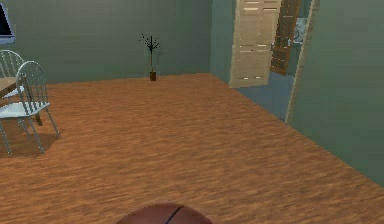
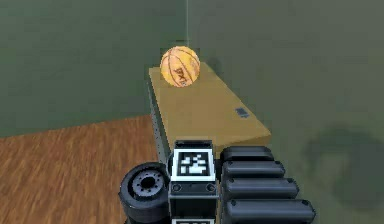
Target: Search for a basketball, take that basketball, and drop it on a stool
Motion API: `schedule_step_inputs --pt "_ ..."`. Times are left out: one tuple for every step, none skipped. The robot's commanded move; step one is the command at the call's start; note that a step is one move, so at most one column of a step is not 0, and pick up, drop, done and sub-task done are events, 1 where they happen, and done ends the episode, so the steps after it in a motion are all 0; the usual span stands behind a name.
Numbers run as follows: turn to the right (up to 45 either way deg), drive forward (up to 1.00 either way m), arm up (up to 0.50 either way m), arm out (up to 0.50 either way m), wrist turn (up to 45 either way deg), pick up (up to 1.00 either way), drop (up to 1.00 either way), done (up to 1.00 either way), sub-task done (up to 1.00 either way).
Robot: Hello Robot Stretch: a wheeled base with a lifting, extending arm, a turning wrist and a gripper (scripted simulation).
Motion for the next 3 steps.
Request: schedule_step_inputs --pt "12.0 0.0 0.0 0.0 0.0 0.0 0.0 0.0 0.0" --pt "0.0 1.0 0.0 0.0 0.0 0.0 0.0 0.0 0.0" --pt "0.0 1.0 0.0 0.0 0.0 0.0 0.0 0.0 0.0"
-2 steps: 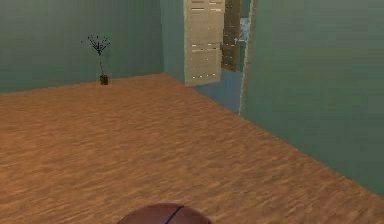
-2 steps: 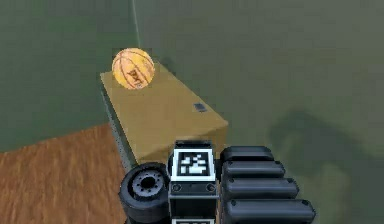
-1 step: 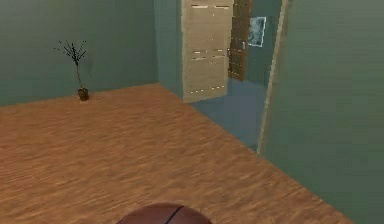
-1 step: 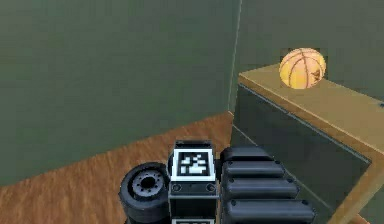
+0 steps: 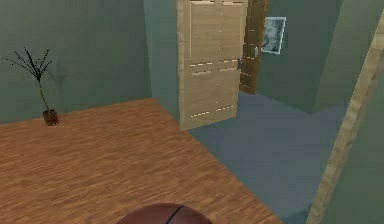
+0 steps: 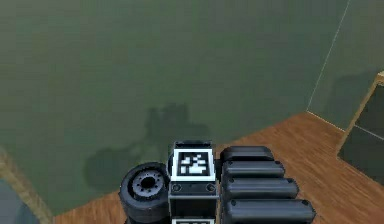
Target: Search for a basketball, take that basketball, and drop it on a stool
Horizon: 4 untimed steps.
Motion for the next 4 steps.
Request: schedule_step_inputs --pt "3.0 0.0 0.0 0.0 0.0 0.0 0.0 0.0 0.0" --pt "0.0 0.9 0.0 0.0 0.0 0.0 0.0 0.0 0.0" --pt "12.0 0.0 0.0 0.0 0.0 0.0 0.0 0.0 0.0" --pt "0.0 0.5 0.0 0.0 0.0 0.0 0.0 0.0 0.0"
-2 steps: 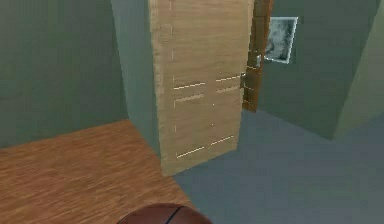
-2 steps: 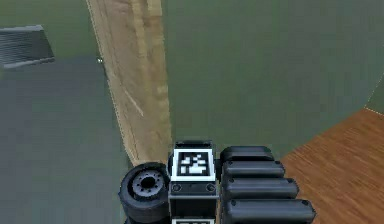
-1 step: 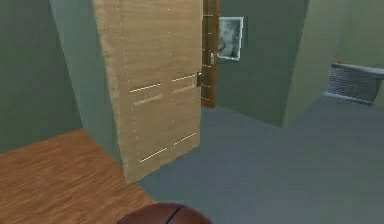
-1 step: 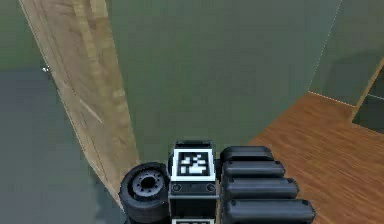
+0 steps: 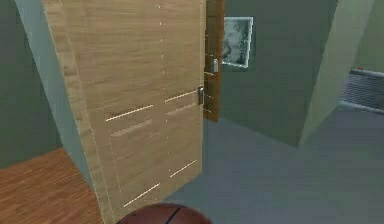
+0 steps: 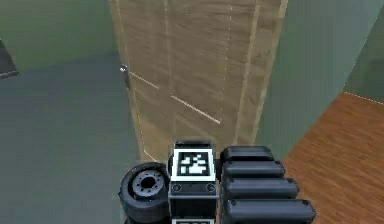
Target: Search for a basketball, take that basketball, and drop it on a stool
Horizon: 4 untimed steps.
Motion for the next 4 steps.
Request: schedule_step_inputs --pt "33.0 0.0 0.0 0.0 0.0 0.0 0.0 0.0 0.0" --pt "0.0 1.0 0.0 0.0 0.0 0.0 0.0 0.0 0.0" --pt "6.0 0.0 0.0 0.0 0.0 0.0 0.0 0.0 0.0" --pt "0.0 0.5 0.0 0.0 0.0 0.0 0.0 0.0 0.0"
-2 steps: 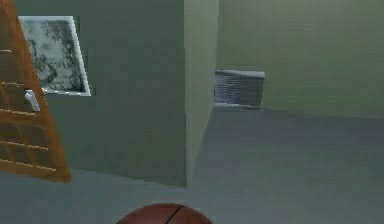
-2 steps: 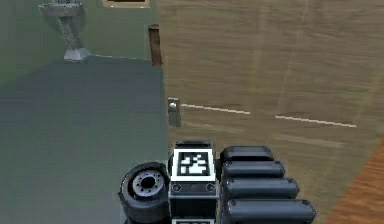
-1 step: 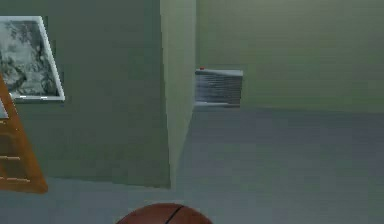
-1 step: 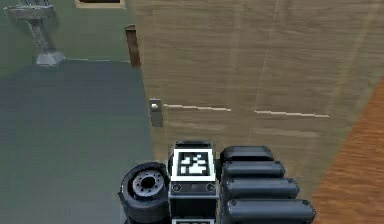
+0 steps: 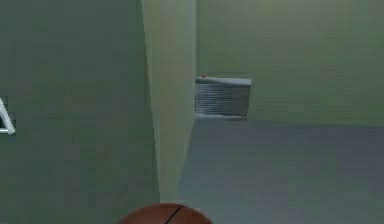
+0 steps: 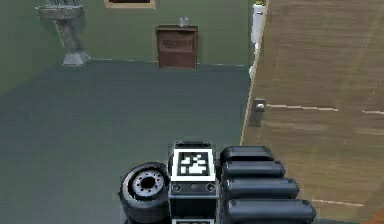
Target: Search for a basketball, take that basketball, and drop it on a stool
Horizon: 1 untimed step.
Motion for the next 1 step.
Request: schedule_step_inputs --pt "-45.0 0.0 0.0 0.0 0.0 0.0 0.0 0.0 0.0"
